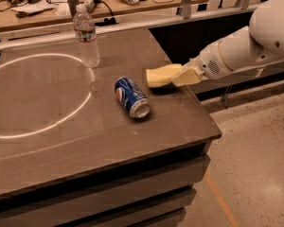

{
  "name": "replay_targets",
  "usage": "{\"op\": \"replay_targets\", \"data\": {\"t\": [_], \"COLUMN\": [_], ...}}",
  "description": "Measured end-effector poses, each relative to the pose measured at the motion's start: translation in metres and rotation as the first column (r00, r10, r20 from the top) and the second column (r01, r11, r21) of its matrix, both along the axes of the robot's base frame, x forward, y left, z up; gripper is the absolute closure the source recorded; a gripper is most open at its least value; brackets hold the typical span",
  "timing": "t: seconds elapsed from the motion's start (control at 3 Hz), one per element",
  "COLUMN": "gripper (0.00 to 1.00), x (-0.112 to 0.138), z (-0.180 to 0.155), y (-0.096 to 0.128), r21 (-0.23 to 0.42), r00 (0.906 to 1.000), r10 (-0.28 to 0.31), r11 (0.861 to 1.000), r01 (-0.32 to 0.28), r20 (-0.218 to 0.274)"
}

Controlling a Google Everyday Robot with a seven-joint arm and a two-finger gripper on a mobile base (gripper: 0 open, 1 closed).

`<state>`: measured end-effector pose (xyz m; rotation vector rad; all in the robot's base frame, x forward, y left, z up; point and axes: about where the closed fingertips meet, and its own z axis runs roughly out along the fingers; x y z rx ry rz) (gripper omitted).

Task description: Move sponge near pepsi can

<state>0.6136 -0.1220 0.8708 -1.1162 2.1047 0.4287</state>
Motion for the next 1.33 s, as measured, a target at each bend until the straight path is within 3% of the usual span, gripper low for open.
{"op": "replay_targets", "data": {"t": [0.33, 0.67, 1.33], "gripper": [0.06, 0.0, 0.0], "x": [-0.011, -0.003, 0.022], "z": [0.002, 0.0, 0.002], "y": [-0.005, -0.019, -0.051], "r21": [-0.003, -0.014, -0.034], "r00": [0.9996, 0.9976, 0.9815], "r10": [-0.028, -0.066, -0.164], "r11": [1.0, 0.998, 0.985], "r01": [0.028, 0.066, 0.168], "r20": [-0.002, 0.023, 0.099]}}
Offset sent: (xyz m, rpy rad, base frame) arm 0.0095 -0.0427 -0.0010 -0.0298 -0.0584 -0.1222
